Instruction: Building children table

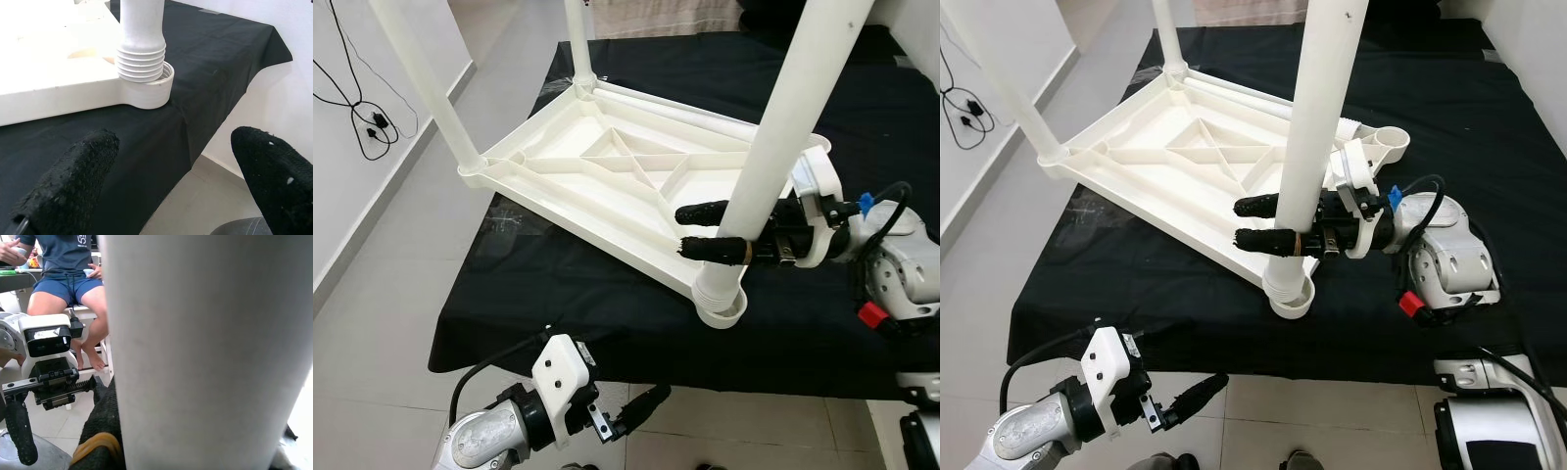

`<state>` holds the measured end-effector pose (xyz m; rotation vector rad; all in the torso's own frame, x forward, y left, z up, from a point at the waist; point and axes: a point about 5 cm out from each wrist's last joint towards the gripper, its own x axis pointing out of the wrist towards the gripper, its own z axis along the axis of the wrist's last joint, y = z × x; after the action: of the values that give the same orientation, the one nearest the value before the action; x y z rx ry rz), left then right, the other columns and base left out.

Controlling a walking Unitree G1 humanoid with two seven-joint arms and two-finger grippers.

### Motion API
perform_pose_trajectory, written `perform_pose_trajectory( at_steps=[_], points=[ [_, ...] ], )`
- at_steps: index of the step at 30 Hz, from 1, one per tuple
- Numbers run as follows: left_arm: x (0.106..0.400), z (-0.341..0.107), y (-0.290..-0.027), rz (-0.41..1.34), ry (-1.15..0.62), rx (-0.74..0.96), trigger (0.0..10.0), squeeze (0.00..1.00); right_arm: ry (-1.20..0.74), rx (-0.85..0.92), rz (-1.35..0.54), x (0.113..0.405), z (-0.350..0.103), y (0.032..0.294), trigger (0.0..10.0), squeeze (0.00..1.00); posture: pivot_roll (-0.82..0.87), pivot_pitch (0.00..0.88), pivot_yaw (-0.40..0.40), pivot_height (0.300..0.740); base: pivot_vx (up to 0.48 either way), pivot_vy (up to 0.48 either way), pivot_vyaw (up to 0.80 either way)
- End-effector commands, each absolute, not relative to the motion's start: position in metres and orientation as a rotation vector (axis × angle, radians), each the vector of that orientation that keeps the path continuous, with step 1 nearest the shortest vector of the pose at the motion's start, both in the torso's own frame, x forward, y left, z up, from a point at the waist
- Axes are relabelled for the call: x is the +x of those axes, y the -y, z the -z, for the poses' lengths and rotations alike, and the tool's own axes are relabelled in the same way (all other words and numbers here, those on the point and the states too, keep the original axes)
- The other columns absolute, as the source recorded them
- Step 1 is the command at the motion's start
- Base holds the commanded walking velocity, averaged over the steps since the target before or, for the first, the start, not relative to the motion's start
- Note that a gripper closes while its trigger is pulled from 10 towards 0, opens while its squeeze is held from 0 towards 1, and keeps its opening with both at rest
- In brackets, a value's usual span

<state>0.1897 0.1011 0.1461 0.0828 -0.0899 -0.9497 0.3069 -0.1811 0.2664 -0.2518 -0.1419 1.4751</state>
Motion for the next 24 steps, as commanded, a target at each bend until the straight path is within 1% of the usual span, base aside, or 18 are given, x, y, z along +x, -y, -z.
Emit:
perform_pose_trajectory(
  at_steps=[1, 5, 13, 17, 24],
  points=[
    [0.187, -0.142, -0.102, 0.953, 0.070, 0.091, 10.0, 0.00, 0.016, -0.252, -1.472, 0.307, -0.245, 0.182, 10.0, 0.00, -0.01, 0.241, 0.063, 0.740, 0.000, 0.000, 0.00],
    [0.187, -0.142, -0.102, 0.952, 0.071, 0.092, 10.0, 0.00, -0.001, -0.254, -1.475, 0.305, -0.248, 0.191, 10.0, 0.00, -0.01, 0.241, 0.063, 0.740, 0.000, 0.000, 0.00],
    [0.187, -0.142, -0.102, 0.953, 0.070, 0.092, 10.0, 0.00, -0.015, -0.257, -1.470, 0.305, -0.248, 0.196, 10.0, 0.00, -0.01, 0.244, 0.065, 0.740, 0.000, 0.000, 0.00],
    [0.188, -0.142, -0.102, 0.954, 0.070, 0.092, 10.0, 0.00, -0.018, -0.256, -1.470, 0.305, -0.248, 0.197, 10.0, 0.00, -0.01, 0.245, 0.066, 0.740, 0.000, 0.000, 0.00],
    [0.187, -0.142, -0.102, 0.956, 0.070, 0.091, 10.0, 0.00, -0.047, -0.218, -1.522, 0.298, -0.241, 0.192, 10.0, 0.00, -0.01, 0.245, 0.065, 0.740, 0.000, 0.000, 0.00]
  ],
)
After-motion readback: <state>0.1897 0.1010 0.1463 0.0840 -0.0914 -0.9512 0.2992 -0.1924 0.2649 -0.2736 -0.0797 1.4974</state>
